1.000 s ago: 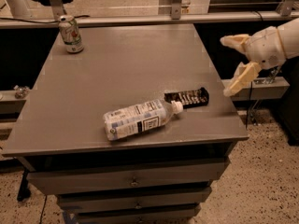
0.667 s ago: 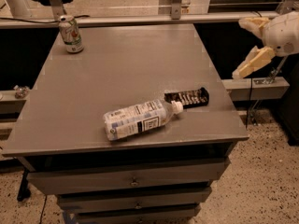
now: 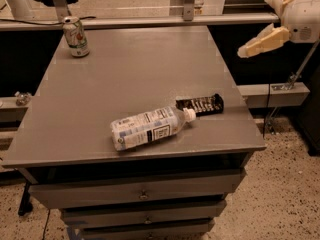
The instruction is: Move rxbar chocolate near blue plastic bottle
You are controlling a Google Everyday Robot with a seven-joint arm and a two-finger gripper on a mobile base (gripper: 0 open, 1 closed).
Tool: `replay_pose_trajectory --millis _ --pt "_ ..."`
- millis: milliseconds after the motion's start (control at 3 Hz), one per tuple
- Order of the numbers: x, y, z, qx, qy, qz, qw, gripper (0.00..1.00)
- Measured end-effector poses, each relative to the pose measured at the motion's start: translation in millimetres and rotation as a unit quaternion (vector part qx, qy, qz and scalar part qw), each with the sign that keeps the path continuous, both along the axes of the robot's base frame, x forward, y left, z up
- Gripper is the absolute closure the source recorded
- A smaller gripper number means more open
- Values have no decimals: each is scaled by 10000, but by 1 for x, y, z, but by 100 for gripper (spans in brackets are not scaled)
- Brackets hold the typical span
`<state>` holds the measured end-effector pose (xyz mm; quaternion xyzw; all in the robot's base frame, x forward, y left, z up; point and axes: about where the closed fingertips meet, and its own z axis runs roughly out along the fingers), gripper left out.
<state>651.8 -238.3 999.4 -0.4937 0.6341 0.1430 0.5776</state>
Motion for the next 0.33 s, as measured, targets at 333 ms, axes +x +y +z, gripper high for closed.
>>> replay_pose_trajectory --millis 333 --pt "4 4 4 76 -60 -32 9999 0"
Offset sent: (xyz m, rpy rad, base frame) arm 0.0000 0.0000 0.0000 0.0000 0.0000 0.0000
